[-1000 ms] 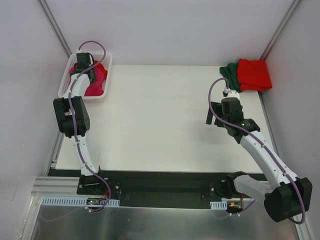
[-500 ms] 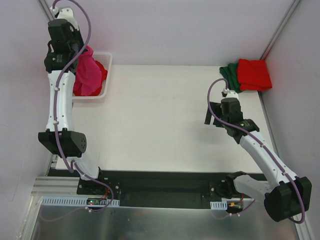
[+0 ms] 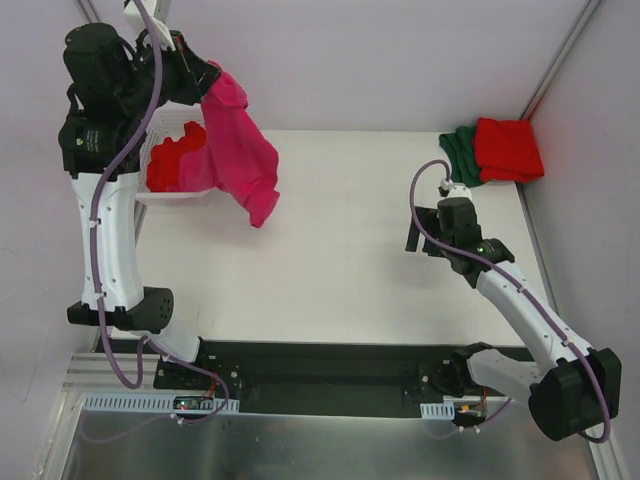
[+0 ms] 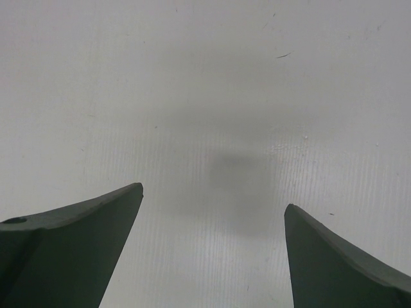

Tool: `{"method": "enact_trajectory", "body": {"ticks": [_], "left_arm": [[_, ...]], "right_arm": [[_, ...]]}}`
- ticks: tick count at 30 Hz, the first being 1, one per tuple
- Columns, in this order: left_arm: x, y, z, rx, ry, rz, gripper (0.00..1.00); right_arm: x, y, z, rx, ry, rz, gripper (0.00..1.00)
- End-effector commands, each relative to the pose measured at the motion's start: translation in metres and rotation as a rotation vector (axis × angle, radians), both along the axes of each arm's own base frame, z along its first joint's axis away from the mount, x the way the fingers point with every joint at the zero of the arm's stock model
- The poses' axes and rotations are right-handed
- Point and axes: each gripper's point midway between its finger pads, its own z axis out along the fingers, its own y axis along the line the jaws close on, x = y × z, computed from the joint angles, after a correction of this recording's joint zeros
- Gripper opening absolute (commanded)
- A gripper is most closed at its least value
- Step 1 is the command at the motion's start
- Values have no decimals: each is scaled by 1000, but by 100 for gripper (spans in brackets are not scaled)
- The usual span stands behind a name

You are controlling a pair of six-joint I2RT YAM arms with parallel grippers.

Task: Fold and stack the t-shirts
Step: Move the tshirt to the center of the board

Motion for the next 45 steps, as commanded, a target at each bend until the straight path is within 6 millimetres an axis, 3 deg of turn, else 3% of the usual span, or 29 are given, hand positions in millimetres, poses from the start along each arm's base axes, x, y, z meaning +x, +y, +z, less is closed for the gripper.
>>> {"method": "enact_trajectory", "body": {"ticks": [1, 6, 11, 17, 18, 21, 25, 32, 38, 45], "left_arm": [[-83, -35, 77, -118, -171, -263, 0], [-129, -69, 96, -208, -176, -525, 0], [-148, -104, 95, -225, -159, -675, 0], [-128, -153, 71, -223, -89, -762, 0], [-123, -169, 60, -222, -57, -790, 0], [-111, -190, 38, -210, 1, -813, 0], [-109, -217, 18, -196, 51, -860, 0], [-106, -230, 8, -190, 75, -886, 0], [-110, -233, 18, -215, 74, -919, 0], [-146, -257, 41, -293, 62, -1156, 0]], "right_arm": [[3, 8, 1, 24, -15, 5, 96], [5, 13, 1, 28, -13, 15, 96], [6, 17, 1, 27, -11, 19, 96], [8, 10, 6, -7, -27, -13, 96], [7, 6, 11, -7, -48, -28, 96], [6, -10, 24, -34, -97, -101, 96], [1, -27, 53, -45, -180, -169, 96], [-7, -56, 67, -101, -220, -284, 96], [-8, -59, 60, -94, -206, -308, 96], [-9, -65, 60, -96, -216, -333, 96]]}}
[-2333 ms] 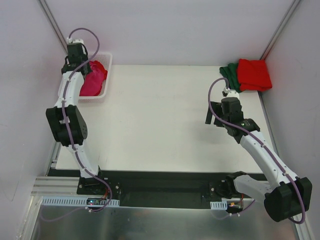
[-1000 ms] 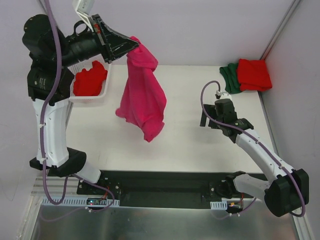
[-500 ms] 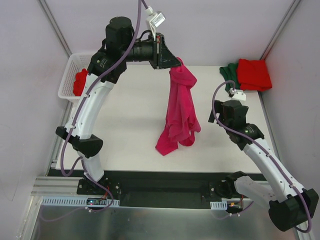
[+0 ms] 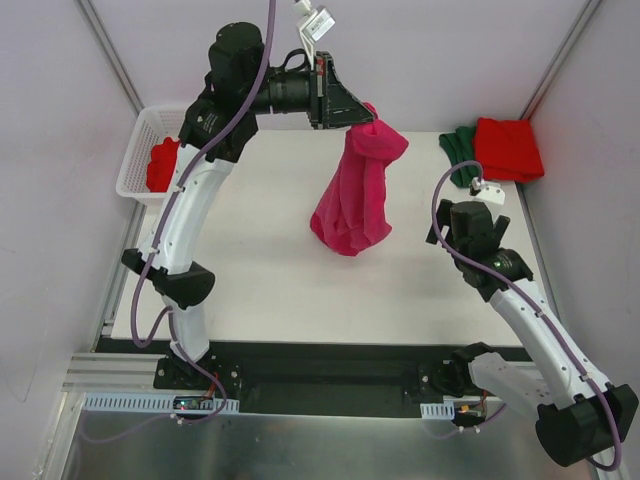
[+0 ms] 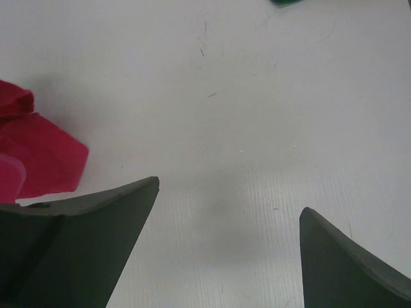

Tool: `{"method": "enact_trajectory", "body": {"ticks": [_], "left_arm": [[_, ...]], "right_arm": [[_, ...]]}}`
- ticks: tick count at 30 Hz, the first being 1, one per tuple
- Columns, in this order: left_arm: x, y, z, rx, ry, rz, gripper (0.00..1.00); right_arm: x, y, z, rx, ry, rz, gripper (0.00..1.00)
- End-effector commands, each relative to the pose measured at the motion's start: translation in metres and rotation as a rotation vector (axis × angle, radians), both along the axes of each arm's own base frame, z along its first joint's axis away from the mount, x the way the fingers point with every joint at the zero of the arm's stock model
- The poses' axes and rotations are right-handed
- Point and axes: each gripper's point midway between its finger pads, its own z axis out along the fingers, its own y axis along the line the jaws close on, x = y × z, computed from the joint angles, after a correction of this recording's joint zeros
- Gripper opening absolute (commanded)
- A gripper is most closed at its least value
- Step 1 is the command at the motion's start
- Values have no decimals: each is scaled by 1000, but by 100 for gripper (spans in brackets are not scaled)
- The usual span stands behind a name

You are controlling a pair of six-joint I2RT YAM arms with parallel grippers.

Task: Fold and stack the t-shirts
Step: Move the tshirt to the center of the board

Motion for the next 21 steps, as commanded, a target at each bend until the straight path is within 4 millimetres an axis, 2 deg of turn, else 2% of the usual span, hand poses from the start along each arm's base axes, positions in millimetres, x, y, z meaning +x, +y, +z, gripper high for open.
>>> {"method": "enact_trajectory", "body": {"ticks": [1, 4, 6, 9, 10, 11, 13, 14, 16, 17, 19, 20, 21], "left_arm": [[-54, -10, 42, -123, -64, -234, 0], [-73, -8, 58, -168, -82, -322, 0], [-74, -8, 60, -179, -85, -340, 0], [-65, -8, 44, -150, -53, -329, 0], [-54, -3, 37, -140, -58, -295, 0], [-42, 0, 22, -119, -15, -243, 0], [-21, 11, 4, -98, -14, -151, 0], [-6, 23, -14, -75, 21, -91, 0], [15, 37, -33, -50, 38, -10, 0], [32, 49, -56, -21, 83, 55, 0], [54, 62, -83, 21, 92, 161, 1], [65, 72, -107, 54, 137, 208, 4], [77, 78, -121, 85, 132, 263, 4]], "right_arm": [[-2, -10, 11, 5, -45, -56, 96], [-3, -14, 10, 3, -45, -67, 96], [-3, -14, 9, 9, -44, -72, 96], [-2, -14, 8, 16, -43, -74, 96], [-2, -14, 8, 18, -43, -74, 96], [-3, -13, 7, 20, -40, -72, 96], [-3, -13, 6, 22, -40, -74, 96], [-3, -13, 5, 22, -39, -74, 96], [-3, -13, 3, 21, -34, -72, 96], [-3, -13, 3, 22, -35, -73, 96], [-1, -12, 4, 21, -35, -70, 96], [-1, -12, 4, 17, -34, -68, 96], [0, -12, 4, 17, -33, -66, 96]]}}
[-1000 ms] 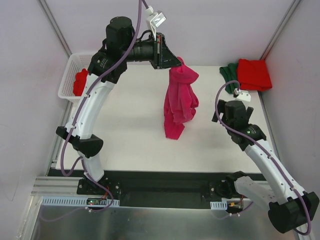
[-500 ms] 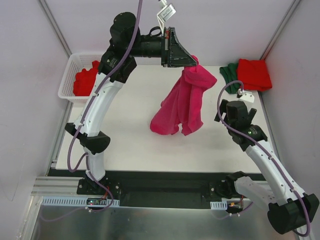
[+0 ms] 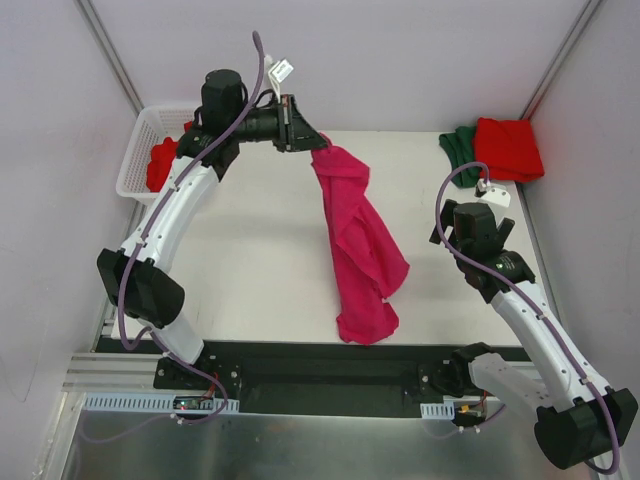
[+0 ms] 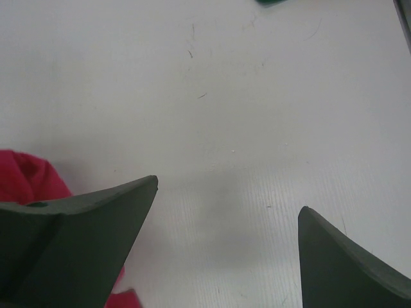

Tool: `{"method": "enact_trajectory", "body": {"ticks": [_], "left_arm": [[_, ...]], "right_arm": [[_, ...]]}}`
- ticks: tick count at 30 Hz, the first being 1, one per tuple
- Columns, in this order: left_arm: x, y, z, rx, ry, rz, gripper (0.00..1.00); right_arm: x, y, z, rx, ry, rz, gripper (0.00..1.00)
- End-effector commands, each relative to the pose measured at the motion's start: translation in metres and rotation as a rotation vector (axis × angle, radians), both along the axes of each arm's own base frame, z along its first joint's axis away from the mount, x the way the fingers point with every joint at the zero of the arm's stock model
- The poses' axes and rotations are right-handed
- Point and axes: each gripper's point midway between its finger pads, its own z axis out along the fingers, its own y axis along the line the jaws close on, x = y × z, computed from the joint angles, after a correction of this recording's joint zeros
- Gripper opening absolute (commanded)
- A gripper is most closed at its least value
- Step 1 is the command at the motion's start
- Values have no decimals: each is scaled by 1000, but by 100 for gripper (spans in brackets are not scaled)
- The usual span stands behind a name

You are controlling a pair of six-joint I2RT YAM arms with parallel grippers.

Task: Fold and stack the t-shirts
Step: Move the tshirt to the center of the board

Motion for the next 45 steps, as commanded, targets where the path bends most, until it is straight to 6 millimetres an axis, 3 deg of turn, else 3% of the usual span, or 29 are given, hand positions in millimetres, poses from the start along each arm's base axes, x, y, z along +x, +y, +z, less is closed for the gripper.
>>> {"method": "enact_trajectory", "body": {"ticks": [1, 2, 3, 6, 8, 11, 15, 18, 23, 26, 31, 37, 45], "left_arm": [[33, 37, -30, 95, -96, 208, 7], [40, 41, -46, 126, -76, 230, 19], [46, 47, -61, 174, -72, 254, 54], [60, 50, -91, 248, -25, 289, 99], [65, 50, -105, 266, 4, 292, 99], [66, 50, -109, 272, 12, 295, 99], [53, 40, -111, 246, 51, 223, 99], [30, 14, -137, 289, 73, 149, 99], [-17, -19, -204, 432, 147, 93, 99], [-36, -20, -244, 546, 163, 123, 99], [-49, 11, -300, 684, 207, 248, 99], [-42, 18, -320, 721, 181, 329, 99], [-39, -17, -309, 649, 156, 274, 99]], "right_arm": [[2, -3, 4, 8, -21, -21, 96], [2, -2, 4, 5, -20, -17, 96], [3, -2, 5, 7, -21, -16, 96], [5, 0, 3, 12, -17, -10, 96], [6, 2, 0, 16, -10, -4, 96], [6, 3, -4, 15, 0, 3, 96], [6, 3, -6, 13, 4, 7, 96], [9, 6, -5, 19, 3, 12, 96], [11, 8, -5, 19, 8, 20, 96], [11, 7, -5, 18, 7, 19, 96], [11, 10, -6, 27, 9, 27, 96], [12, 13, -9, 37, 20, 40, 96], [9, 12, -13, 31, 34, 40, 96]]}}
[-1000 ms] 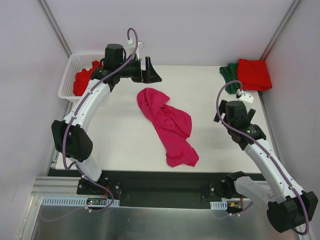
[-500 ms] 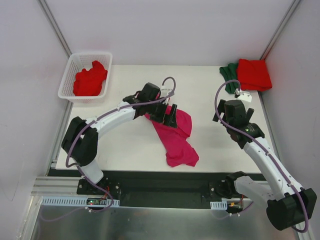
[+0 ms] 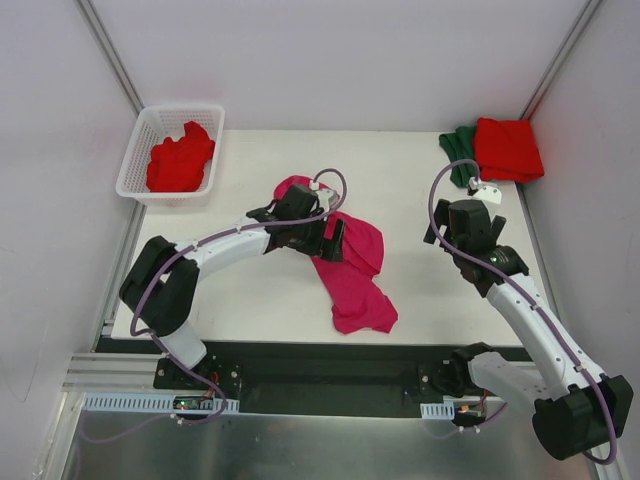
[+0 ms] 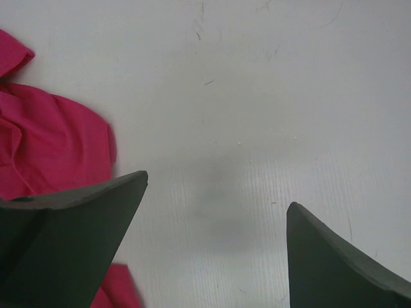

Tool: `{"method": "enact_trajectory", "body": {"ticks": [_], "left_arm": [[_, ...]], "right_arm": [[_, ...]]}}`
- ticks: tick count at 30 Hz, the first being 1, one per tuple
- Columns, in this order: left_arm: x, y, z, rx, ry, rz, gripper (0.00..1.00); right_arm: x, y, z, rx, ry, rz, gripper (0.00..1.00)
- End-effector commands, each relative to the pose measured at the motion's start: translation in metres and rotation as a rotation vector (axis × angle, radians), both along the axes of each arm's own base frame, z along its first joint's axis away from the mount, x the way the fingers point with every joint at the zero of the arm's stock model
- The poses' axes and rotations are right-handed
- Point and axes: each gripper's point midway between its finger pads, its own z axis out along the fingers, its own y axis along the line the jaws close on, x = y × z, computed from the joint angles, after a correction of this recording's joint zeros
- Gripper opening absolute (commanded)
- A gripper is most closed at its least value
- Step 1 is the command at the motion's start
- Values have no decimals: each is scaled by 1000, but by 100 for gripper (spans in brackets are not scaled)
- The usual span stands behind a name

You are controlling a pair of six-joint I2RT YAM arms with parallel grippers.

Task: Fold and stack the t-shirts
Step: Move the tshirt to the center of the board

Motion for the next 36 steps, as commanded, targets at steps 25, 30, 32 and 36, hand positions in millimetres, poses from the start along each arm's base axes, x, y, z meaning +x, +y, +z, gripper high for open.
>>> {"method": "enact_trajectory", "body": {"ticks": [25, 30, 32, 36], "left_arm": [[32, -59, -13, 16, -143, -21, 57], [31, -57, -6, 12, -151, -25, 11], [30, -56, 3, 4, -160, -23, 0], [30, -51, 31, 1, -198, -29, 0]], "right_arm": [[-1, -2, -1, -7, 2, -1, 96], [-1, 0, -5, -2, 13, 4, 96], [0, 1, -7, 7, 15, 6, 96], [0, 6, -15, 15, 37, 23, 96]]}}
